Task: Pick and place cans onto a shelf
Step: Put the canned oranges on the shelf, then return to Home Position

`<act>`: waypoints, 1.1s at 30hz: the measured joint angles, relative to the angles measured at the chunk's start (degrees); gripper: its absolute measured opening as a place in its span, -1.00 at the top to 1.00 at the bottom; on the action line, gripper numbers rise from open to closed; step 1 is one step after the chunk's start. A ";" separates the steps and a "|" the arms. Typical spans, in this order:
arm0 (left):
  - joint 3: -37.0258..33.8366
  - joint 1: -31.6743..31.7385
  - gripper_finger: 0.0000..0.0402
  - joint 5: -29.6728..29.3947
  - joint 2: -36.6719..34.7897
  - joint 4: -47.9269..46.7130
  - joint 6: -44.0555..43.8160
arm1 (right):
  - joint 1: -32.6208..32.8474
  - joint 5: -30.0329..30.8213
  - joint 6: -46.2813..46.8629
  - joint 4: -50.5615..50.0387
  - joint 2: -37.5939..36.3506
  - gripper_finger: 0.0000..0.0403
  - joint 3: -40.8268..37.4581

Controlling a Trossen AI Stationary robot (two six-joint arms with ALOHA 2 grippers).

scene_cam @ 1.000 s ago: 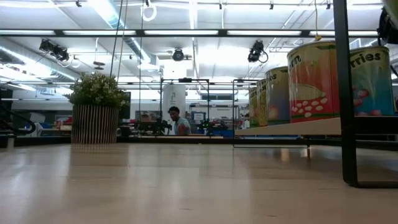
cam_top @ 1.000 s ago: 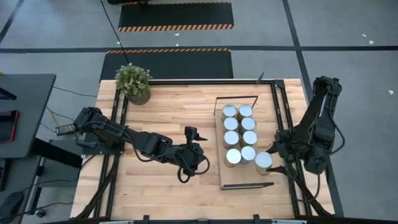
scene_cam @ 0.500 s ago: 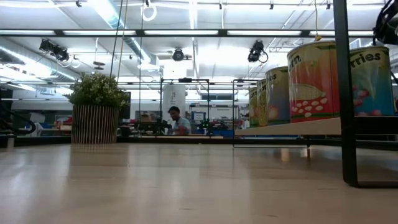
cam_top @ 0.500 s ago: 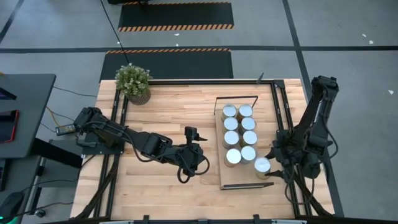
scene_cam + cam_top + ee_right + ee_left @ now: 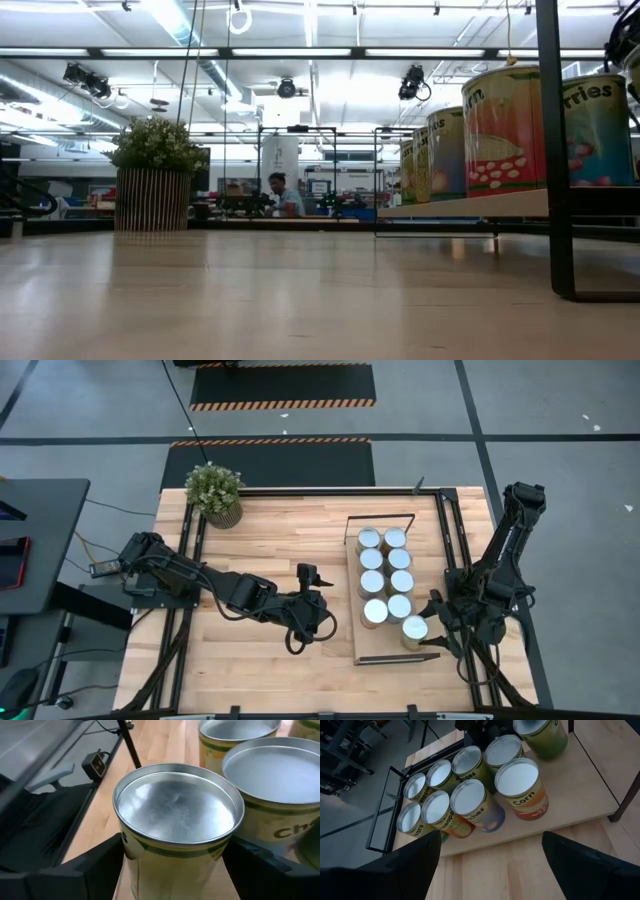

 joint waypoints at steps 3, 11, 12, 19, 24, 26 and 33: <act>0.00 -0.02 -0.76 0.01 0.00 0.00 0.00 | -0.81 0.00 -0.89 1.02 0.00 -0.60 -0.83; 0.00 -0.02 -0.76 0.13 0.00 0.00 -0.37 | -3.64 -0.95 -2.02 0.54 0.02 -0.72 -0.17; 0.00 -0.02 -0.76 0.60 0.00 0.00 -0.70 | -4.09 -1.48 -2.96 0.69 0.00 -0.75 0.49; -0.63 0.22 -0.76 7.30 -0.04 2.12 -3.08 | -5.76 -4.38 -6.44 -5.10 0.00 -0.83 6.00; -3.49 0.08 -0.76 7.76 -0.04 5.52 -2.55 | -5.87 -3.93 -6.07 -12.32 -0.02 -0.79 12.18; -4.86 -0.13 -0.76 8.29 -0.23 8.42 -1.36 | -5.87 -1.52 -7.50 -13.18 -0.26 -0.77 14.22; -16.33 -0.26 -0.67 9.67 -8.45 19.45 -0.82 | -6.11 7.01 -18.77 -7.03 -7.50 -0.65 13.37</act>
